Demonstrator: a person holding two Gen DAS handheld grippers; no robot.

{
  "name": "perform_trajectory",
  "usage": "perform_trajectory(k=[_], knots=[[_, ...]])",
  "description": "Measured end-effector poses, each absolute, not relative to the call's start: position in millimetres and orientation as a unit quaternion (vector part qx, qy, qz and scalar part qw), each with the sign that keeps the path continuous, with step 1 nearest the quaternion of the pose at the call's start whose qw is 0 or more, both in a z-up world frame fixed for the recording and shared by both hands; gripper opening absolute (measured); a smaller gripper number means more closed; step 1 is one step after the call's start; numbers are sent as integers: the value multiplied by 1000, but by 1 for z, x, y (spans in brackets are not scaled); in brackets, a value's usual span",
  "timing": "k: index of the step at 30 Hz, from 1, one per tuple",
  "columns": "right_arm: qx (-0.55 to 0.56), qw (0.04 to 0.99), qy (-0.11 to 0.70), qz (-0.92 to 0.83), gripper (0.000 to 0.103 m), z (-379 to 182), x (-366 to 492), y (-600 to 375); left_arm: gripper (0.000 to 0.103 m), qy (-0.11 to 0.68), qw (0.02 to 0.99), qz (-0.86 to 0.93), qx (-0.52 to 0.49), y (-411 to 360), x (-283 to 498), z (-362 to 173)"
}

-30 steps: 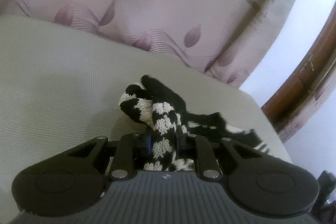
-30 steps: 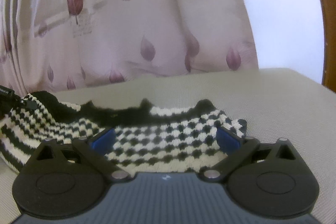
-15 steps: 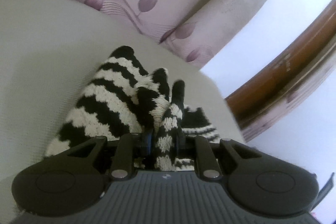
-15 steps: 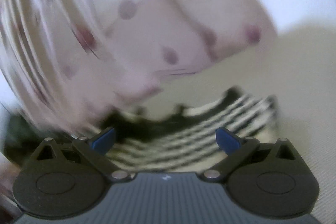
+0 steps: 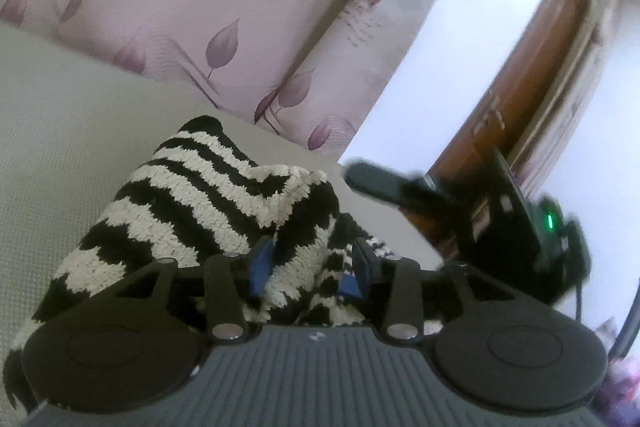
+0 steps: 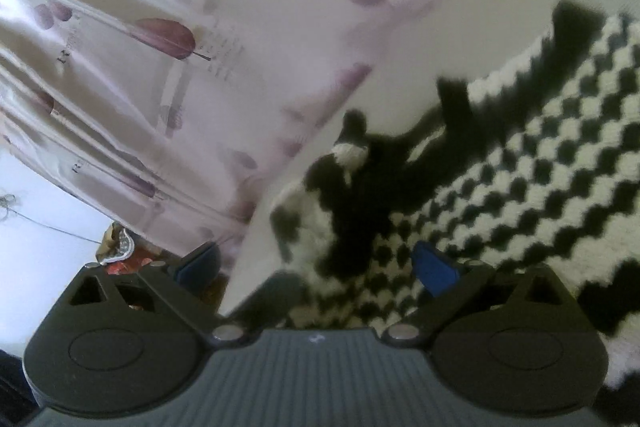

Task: Fold small clothes

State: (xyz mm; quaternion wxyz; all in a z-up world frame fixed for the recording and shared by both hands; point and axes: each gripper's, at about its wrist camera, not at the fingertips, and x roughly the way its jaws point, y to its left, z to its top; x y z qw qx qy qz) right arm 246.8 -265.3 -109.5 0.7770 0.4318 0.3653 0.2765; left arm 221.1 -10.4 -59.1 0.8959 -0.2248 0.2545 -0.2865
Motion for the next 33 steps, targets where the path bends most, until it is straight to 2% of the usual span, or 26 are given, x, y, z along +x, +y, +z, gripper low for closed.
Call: perform_trajectory(k=[3, 5, 6, 7, 10, 15, 18, 23, 29, 33], knots=[[436, 768, 386, 268, 103, -110, 261, -259, 57, 233, 907, -292, -195, -18, 210, -57], [412, 779, 398, 255, 80, -110, 267, -251, 68, 222, 912, -298, -172, -23, 205, -56], [400, 780, 409, 253, 44, -110, 269, -248, 72, 219, 915, -301, -158, -27, 201, -55], [385, 783, 424, 245, 34, -112, 272, -243, 75, 222, 915, -304, -148, -29, 197, -54], [355, 804, 417, 232, 28, -111, 268, -240, 78, 226, 906, -319, -160, -19, 181, -42], [354, 819, 375, 251, 23, -92, 263, -248, 103, 170, 924, -252, -233, 39, 150, -10], [327, 835, 359, 260, 22, -73, 266, -259, 103, 165, 932, -208, -247, 67, 152, -2], [305, 857, 338, 242, 22, -45, 276, -300, 103, 208, 921, -186, -271, 78, 162, -15], [270, 875, 343, 210, 22, -36, 294, -356, 103, 234, 912, -228, -247, 33, 175, -22], [273, 873, 359, 189, 22, -50, 304, -387, 103, 250, 906, -262, -218, -2, 186, -26]])
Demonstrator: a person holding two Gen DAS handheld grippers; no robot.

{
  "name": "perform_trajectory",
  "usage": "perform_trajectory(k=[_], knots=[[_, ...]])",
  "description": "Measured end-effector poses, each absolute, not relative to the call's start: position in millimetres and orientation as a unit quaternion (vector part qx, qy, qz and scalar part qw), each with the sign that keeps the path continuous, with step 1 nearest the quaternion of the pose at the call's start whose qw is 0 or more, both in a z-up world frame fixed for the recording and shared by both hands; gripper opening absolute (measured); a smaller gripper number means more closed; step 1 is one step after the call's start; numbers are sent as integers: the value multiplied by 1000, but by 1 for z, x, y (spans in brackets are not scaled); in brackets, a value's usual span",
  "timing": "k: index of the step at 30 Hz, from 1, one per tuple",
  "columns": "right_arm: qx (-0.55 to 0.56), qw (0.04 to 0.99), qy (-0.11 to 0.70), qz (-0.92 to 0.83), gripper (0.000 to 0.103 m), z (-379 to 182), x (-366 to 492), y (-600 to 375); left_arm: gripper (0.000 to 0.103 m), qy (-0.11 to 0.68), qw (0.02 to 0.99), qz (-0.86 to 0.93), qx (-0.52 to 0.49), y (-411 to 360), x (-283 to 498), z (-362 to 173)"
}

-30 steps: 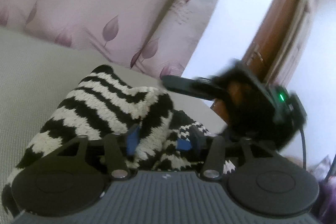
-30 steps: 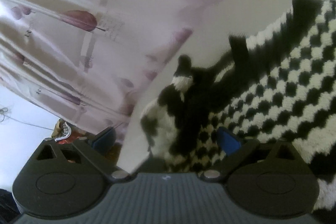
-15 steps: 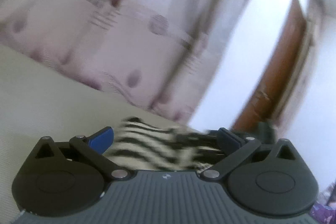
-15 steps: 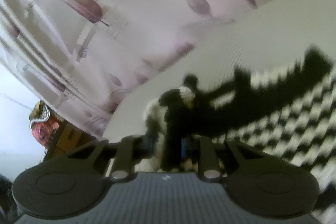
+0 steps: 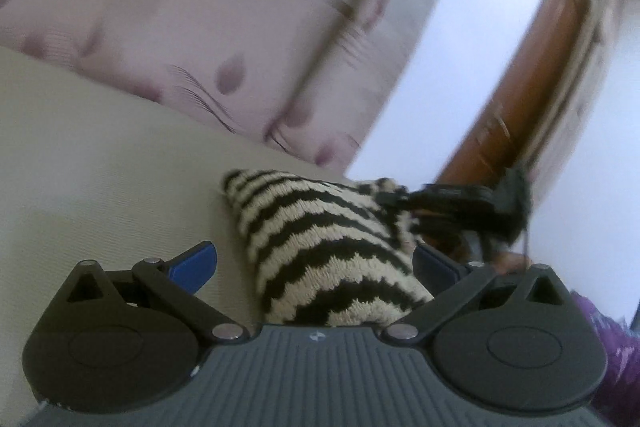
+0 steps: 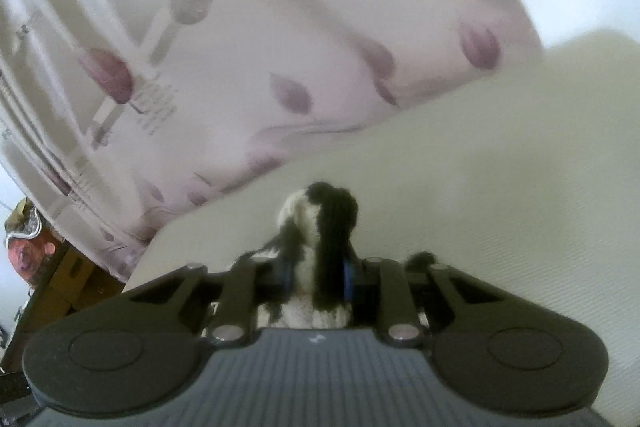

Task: Fold small clothes

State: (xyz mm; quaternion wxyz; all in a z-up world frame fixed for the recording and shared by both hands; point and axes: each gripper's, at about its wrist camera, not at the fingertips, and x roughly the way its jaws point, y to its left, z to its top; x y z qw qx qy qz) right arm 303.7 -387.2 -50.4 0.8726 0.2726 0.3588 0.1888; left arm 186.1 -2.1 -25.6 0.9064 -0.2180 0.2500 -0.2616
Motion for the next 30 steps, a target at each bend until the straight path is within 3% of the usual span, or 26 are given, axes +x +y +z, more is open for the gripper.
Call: perform_trajectory(k=[5, 11, 12, 13, 15, 16, 19, 24, 27, 28, 30], knots=[[270, 866, 382, 175, 22, -82, 305, -401, 102, 228, 915, -283, -175, -35, 194, -29], [300, 854, 389, 173, 27, -101, 306, -405, 85, 191, 920, -309, -145, -61, 195, -27], [318, 851, 380, 174, 35, -100, 303, -409, 83, 185, 921, -313, -138, -64, 195, -27], [334, 853, 365, 166, 51, -96, 297, -415, 78, 181, 923, -316, -127, -68, 194, -28], [358, 862, 325, 153, 61, -81, 281, -428, 66, 185, 923, -320, -111, -73, 195, -33], [363, 867, 304, 154, 61, -69, 270, -430, 62, 193, 919, -326, -110, -75, 196, -37], [350, 872, 283, 192, 61, -37, 236, -423, 61, 195, 917, -329, -110, -75, 194, -44], [275, 866, 346, 232, 61, -29, 194, -387, 62, 223, 905, -338, -134, -71, 200, -54], [232, 869, 375, 225, 55, -38, 181, -372, 61, 239, 901, -338, -129, -76, 200, -61], [216, 875, 373, 221, 34, -40, 177, -368, 61, 240, 902, -337, -120, -78, 199, -63], [201, 883, 369, 210, 19, -42, 172, -369, 61, 242, 903, -337, -115, -81, 197, -63]])
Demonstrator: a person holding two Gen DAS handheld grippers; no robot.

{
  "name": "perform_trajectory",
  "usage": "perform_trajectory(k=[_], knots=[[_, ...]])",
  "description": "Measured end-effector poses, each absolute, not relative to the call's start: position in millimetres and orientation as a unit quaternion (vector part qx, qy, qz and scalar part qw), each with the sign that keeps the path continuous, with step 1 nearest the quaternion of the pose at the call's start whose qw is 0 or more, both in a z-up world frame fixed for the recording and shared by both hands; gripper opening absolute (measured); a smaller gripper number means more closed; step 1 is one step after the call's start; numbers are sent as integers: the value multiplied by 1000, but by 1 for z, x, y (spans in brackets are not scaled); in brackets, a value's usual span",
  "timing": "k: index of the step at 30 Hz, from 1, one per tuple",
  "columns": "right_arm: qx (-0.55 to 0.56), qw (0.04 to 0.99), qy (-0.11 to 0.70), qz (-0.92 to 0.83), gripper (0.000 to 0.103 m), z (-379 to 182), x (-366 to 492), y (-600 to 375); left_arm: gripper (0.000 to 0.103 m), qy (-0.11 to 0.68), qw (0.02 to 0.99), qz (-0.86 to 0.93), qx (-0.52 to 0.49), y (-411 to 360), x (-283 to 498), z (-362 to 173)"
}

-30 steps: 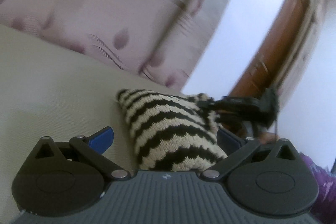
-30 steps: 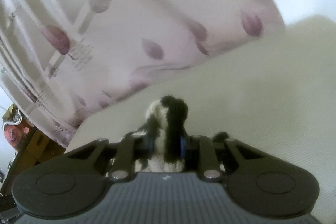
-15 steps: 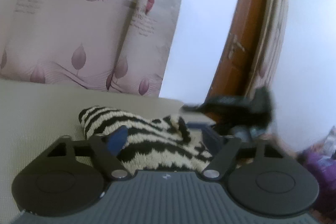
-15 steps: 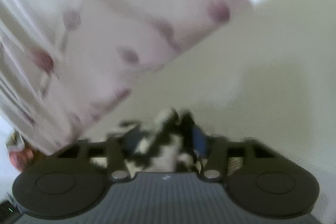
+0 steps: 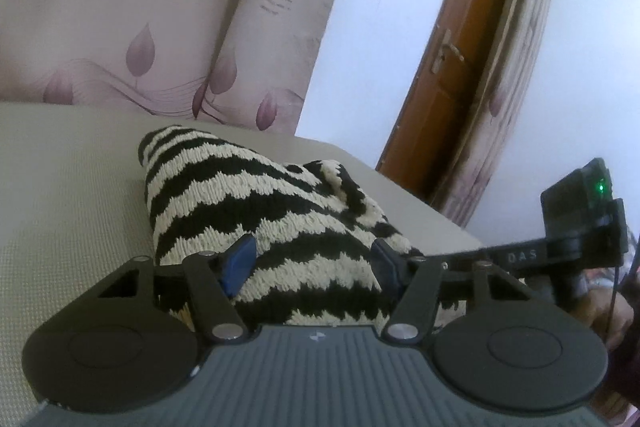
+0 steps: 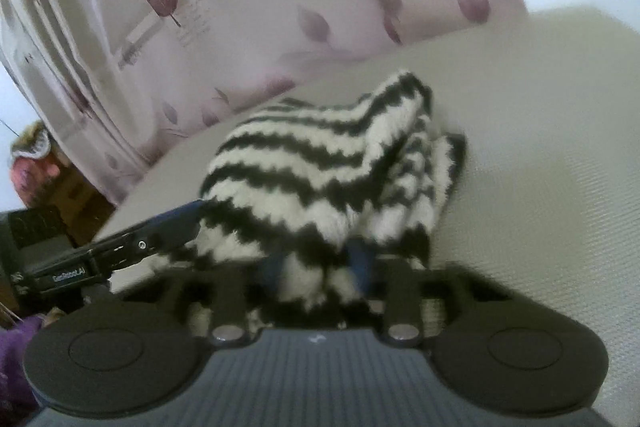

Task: Fold small clothes

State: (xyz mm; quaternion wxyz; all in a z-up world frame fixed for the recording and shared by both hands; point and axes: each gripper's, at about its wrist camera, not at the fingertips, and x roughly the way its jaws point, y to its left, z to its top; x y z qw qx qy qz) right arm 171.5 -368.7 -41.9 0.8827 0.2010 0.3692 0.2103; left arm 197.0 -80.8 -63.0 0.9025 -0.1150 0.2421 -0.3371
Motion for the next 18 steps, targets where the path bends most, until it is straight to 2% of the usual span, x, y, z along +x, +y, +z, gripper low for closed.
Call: perform_trajectory(k=[1, 6, 8, 10, 11, 13, 18], knots=[[197, 886, 366, 207, 15, -41, 169, -370, 61, 244, 902, -335, -117, -81, 196, -63], [175, 891, 366, 203, 13, -37, 164, -374, 64, 221, 914, -325, -103, -79, 186, -53], [189, 884, 372, 210, 13, -47, 163, -378, 70, 203, 918, -321, -117, -77, 183, -42], [207, 881, 366, 218, 13, -48, 162, -379, 68, 197, 915, -333, -112, -81, 186, -35], [217, 878, 367, 218, 13, -50, 163, -380, 57, 204, 913, -340, -97, -87, 189, -34], [230, 875, 363, 222, 13, -53, 162, -383, 41, 225, 906, -350, -75, -96, 194, -40], [265, 871, 346, 225, 17, -42, 159, -393, 36, 265, 891, -354, -106, -95, 203, -67]])
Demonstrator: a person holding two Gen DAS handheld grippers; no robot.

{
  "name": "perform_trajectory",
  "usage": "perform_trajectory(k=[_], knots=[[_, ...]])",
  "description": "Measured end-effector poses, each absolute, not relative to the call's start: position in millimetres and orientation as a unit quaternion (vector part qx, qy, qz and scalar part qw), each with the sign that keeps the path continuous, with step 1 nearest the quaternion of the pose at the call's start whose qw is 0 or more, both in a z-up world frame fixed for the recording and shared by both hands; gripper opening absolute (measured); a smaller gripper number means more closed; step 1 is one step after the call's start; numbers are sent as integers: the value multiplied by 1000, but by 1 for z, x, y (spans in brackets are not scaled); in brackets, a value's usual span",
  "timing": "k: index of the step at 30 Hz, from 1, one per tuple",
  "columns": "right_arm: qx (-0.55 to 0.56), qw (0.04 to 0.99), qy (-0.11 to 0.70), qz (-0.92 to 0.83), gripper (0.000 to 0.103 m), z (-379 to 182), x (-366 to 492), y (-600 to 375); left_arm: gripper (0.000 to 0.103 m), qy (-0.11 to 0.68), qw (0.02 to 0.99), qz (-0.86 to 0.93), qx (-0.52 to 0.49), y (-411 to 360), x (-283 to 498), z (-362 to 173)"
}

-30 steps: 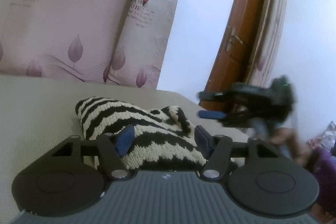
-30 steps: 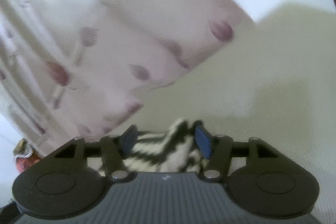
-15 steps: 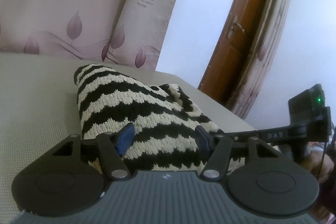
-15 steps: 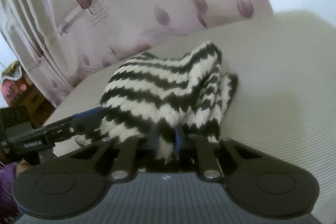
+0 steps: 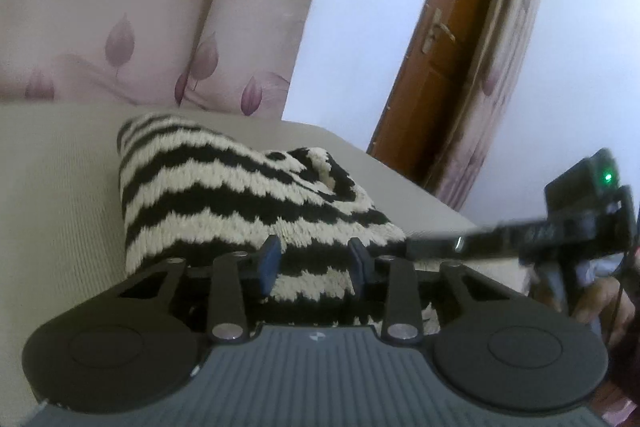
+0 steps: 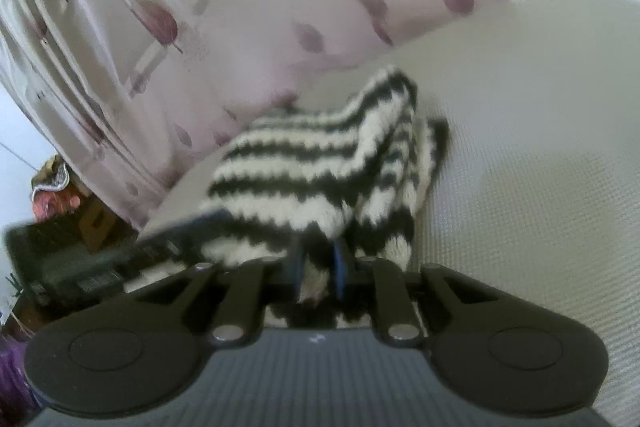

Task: Fold small clothes

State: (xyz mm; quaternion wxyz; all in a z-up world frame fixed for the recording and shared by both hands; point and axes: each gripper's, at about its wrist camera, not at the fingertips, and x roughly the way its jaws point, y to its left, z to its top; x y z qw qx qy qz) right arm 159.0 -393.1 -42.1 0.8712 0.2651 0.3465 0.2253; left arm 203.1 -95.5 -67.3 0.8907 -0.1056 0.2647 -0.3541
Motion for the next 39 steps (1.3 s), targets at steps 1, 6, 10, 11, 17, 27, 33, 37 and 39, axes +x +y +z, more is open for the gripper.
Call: perform_trajectory(k=[1, 6, 10, 11, 17, 27, 33, 37, 39], knots=[[259, 877, 336, 225, 17, -33, 159, -393, 35, 269, 889, -352, -116, -94, 205, -70], [172, 907, 296, 243, 17, 20, 198, -367, 35, 272, 887, -353, -122, -93, 206, -73], [122, 899, 299, 296, 17, 35, 257, -322, 35, 274, 886, -353, -127, -92, 204, -74], [105, 894, 309, 307, 17, 34, 272, -309, 35, 275, 885, -353, -128, -92, 204, -74], [28, 850, 415, 325, 16, -22, 336, -251, 35, 280, 883, -347, -145, -87, 207, -74], [92, 886, 370, 264, 19, -8, 317, -317, 35, 288, 878, -349, -156, -88, 208, -75], [128, 886, 392, 213, 15, -40, 311, -364, 35, 289, 878, -349, -156, -89, 208, -74], [195, 877, 384, 214, 15, -52, 312, -374, 35, 290, 879, -347, -147, -91, 208, -73], [206, 883, 362, 215, 17, -37, 305, -379, 35, 292, 879, -346, -148, -91, 209, -72]])
